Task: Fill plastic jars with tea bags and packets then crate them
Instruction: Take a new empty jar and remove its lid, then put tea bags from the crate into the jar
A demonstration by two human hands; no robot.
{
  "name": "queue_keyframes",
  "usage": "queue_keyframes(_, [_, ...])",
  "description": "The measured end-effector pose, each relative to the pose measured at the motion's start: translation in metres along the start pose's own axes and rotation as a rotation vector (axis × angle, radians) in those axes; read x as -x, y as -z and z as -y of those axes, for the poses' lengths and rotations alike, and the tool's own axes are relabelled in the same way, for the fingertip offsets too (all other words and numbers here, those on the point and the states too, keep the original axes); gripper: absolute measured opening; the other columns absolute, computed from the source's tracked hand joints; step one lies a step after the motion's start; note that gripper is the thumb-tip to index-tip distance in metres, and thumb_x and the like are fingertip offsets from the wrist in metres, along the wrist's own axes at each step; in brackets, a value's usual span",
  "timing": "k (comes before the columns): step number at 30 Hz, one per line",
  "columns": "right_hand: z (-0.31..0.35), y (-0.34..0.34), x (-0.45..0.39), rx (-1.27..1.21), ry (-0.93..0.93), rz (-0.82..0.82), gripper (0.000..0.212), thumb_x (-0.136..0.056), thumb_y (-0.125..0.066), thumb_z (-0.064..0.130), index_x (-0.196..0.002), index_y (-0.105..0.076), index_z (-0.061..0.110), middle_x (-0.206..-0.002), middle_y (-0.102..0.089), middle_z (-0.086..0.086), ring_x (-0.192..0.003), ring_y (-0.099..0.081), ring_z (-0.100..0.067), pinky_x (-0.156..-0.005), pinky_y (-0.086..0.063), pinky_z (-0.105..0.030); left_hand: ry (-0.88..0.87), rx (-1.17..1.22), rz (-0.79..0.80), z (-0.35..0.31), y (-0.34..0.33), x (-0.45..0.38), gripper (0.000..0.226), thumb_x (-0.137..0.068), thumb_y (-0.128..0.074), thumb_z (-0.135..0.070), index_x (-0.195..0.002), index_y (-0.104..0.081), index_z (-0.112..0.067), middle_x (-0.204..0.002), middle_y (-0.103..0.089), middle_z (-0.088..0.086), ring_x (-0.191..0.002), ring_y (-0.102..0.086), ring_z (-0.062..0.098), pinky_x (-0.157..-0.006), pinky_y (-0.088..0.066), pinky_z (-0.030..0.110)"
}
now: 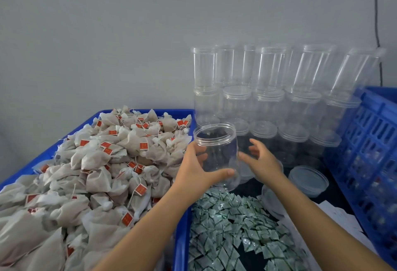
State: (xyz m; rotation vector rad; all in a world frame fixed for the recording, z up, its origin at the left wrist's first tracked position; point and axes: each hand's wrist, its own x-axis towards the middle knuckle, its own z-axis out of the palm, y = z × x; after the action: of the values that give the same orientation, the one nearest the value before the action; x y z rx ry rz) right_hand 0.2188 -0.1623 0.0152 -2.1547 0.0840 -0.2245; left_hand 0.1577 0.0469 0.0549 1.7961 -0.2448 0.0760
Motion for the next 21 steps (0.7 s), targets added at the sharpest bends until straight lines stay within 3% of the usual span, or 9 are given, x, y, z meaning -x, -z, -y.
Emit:
queue_keyframes(2, [0.023,0.009,0.027,-0.401,0.086,0.072,0.076,-0.079,-0.069,0.067,-0.142,-0.038,0.039,-0.122,-0.059,0.019,-0.126,-0.055,-0.011,-0.089,-0.046,-0.021,-0.025,-0.039,0.016,0.002,-0.002,0.000,0.093,-0.041,-0.088,-0.056,-0.119,-0.038,-0.040,-0.119,-0.048,-0.025,-0.117,-0.048,0.001,-0.092,-0.042,0.019])
queue_keyframes(4, [0.039,0.012,0.053,-0.497,0.127,0.220,0.097,-0.057,-0.074,0.079,-0.138,-0.033,0.045,-0.123,-0.058,0.024,-0.119,-0.057,0.004,-0.089,-0.050,-0.018,-0.063,-0.088,0.061,0.001,-0.006,0.004,0.096,-0.046,-0.087,-0.052,-0.126,-0.038,-0.034,-0.123,-0.051,-0.018,-0.116,-0.051,0.003,-0.097,-0.047,0.029])
queue_keyframes(7, [0.044,0.006,0.076,-0.491,0.174,0.324,0.087,-0.060,-0.093,0.047,-0.126,-0.036,0.049,-0.126,-0.055,0.019,-0.108,-0.059,0.014,-0.078,-0.052,-0.010,-0.191,-0.186,0.144,-0.003,-0.009,0.012,0.092,-0.051,-0.088,-0.046,-0.127,-0.038,-0.033,-0.127,-0.049,-0.011,-0.115,-0.053,0.003,-0.093,-0.050,0.028])
queue_keyframes(9, [0.042,0.003,0.087,-0.519,0.180,0.252,0.087,-0.056,-0.090,0.032,-0.126,-0.039,0.045,-0.128,-0.057,0.010,-0.116,-0.061,0.000,-0.082,-0.055,-0.017,-0.234,-0.250,0.219,-0.008,-0.005,0.016,0.096,-0.054,-0.088,-0.045,-0.132,-0.035,-0.031,-0.132,-0.044,-0.011,-0.121,-0.048,0.004,-0.097,-0.048,0.030])
queue_keyframes(12, [0.036,0.001,0.102,-0.556,0.173,0.190,0.101,-0.050,-0.086,0.035,-0.137,-0.034,0.042,-0.139,-0.054,0.000,-0.125,-0.057,-0.015,-0.102,-0.052,-0.042,-0.254,-0.489,0.363,-0.018,0.011,0.021,0.103,-0.057,-0.085,-0.051,-0.139,-0.023,-0.036,-0.140,-0.036,-0.017,-0.125,-0.039,-0.001,-0.105,-0.038,0.024])
queue_keyframes(13, [0.034,0.000,0.106,-0.567,0.177,0.189,0.103,-0.050,-0.088,0.036,-0.138,-0.035,0.041,-0.140,-0.054,-0.001,-0.125,-0.057,-0.016,-0.103,-0.051,-0.044,-0.254,-0.585,0.404,-0.021,0.016,0.022,0.105,-0.060,-0.084,-0.049,-0.142,-0.020,-0.036,-0.142,-0.034,-0.015,-0.126,-0.037,0.001,-0.106,-0.035,0.023])
queue_keyframes(16, [0.028,-0.007,0.117,-0.607,0.191,0.221,0.101,-0.047,-0.097,0.035,-0.132,-0.042,0.044,-0.138,-0.057,0.002,-0.117,-0.064,-0.008,-0.097,-0.055,-0.033,-0.198,-0.854,0.514,-0.031,0.033,0.021,0.105,-0.069,-0.082,-0.036,-0.146,-0.011,-0.036,-0.146,-0.032,-0.008,-0.128,-0.038,0.012,-0.105,-0.037,0.032])
queue_keyframes(18, [0.026,-0.017,0.124,-0.606,0.186,0.271,0.102,-0.045,-0.100,0.043,-0.130,-0.043,0.047,-0.133,-0.060,0.014,-0.117,-0.063,-0.002,-0.098,-0.052,-0.028,-0.130,-1.018,0.536,-0.037,0.047,0.020,0.097,-0.076,-0.078,-0.028,-0.149,-0.014,-0.030,-0.143,-0.037,-0.002,-0.126,-0.041,0.017,-0.103,-0.039,0.036])
queue_keyframes(21, [0.023,-0.034,0.139,-0.533,0.187,0.311,0.107,-0.039,-0.093,0.062,-0.129,-0.036,0.058,-0.120,-0.058,0.038,-0.113,-0.059,0.011,-0.083,-0.050,-0.008,-0.098,-1.236,0.348,-0.039,0.073,0.026,0.069,-0.085,-0.064,-0.016,-0.145,-0.032,-0.022,-0.141,-0.044,0.002,-0.125,-0.044,0.020,-0.104,-0.041,0.038])
